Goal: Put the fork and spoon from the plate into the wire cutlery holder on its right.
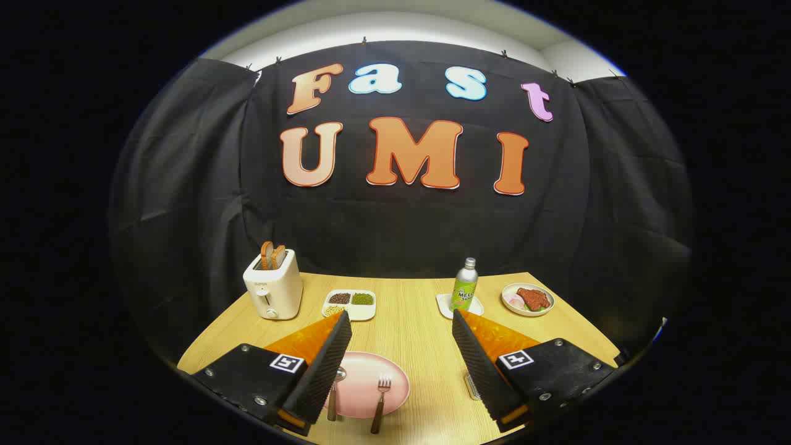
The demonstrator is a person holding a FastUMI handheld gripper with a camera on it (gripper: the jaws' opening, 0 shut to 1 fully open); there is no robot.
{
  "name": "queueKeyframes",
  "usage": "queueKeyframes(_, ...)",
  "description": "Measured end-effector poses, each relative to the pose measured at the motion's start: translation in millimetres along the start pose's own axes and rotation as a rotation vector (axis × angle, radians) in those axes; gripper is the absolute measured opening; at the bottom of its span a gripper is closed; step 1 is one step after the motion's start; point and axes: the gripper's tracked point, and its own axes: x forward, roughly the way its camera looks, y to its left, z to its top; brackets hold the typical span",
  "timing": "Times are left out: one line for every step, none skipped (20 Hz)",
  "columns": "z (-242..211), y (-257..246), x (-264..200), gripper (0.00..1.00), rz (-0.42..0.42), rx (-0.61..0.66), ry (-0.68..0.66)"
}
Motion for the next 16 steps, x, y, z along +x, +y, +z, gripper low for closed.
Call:
queueKeyframes(-1, -1, 1, 0.98, 0.000, 0.001, 0.001)
queueKeyframes(-1, -1, 1, 0.98, 0.001, 0.003, 0.003)
queueKeyframes(-2, -3, 2, 0.98, -0.002, 0.005, 0.006)
queueKeyframes(-5, -3, 3, 0.98, -0.002, 0.009, 0.012)
queueKeyframes(-11, -3, 4, 0.98, -0.002, 0.012, 0.022)
queueKeyframes(-15, -4, 5, 0.98, -0.003, 0.016, 0.033)
queueKeyframes(-18, -4, 5, 0.98, -0.003, 0.023, 0.043)
queueKeyframes(-19, -4, 4, 0.98, -0.006, 0.030, 0.047)
queueKeyframes(-19, -5, 3, 0.98, -0.008, 0.033, 0.047)
queueKeyframes(-17, -6, 3, 0.98, -0.011, 0.031, 0.042)
queueKeyframes(-15, -7, 3, 0.98, -0.015, 0.027, 0.035)
queueKeyframes(-13, -8, 3, 0.98, -0.017, 0.022, 0.028)
queueKeyframes(-12, -9, 3, 0.98, -0.018, 0.021, 0.023)
queueKeyframes(-12, -9, 4, 0.98, -0.017, 0.022, 0.022)
queueKeyframes(-13, -8, 6, 0.98, -0.013, 0.026, 0.025)
queueKeyframes(-17, -7, 7, 0.98, -0.010, 0.028, 0.033)
